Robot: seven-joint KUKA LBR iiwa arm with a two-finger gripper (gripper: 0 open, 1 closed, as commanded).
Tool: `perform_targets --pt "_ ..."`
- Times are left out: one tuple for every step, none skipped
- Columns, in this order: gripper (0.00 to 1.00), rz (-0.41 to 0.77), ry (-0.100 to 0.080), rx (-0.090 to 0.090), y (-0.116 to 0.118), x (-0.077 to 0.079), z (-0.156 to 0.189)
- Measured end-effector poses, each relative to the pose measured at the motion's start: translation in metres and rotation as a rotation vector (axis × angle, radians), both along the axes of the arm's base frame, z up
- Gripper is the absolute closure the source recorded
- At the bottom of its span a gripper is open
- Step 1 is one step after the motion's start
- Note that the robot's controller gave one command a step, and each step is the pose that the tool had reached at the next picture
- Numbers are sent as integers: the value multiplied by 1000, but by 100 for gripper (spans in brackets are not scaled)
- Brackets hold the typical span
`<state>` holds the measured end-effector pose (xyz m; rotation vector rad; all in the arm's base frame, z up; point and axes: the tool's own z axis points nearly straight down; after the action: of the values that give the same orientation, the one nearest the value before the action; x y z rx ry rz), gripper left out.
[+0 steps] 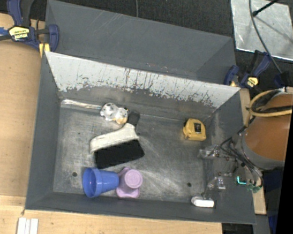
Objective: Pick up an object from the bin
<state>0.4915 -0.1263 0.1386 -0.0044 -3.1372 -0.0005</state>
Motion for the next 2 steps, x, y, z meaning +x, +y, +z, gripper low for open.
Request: perform_targets --pt "0 3 -7 -1 0 2 3" --pt "0 193 -8 -1 -8 -2 -8"
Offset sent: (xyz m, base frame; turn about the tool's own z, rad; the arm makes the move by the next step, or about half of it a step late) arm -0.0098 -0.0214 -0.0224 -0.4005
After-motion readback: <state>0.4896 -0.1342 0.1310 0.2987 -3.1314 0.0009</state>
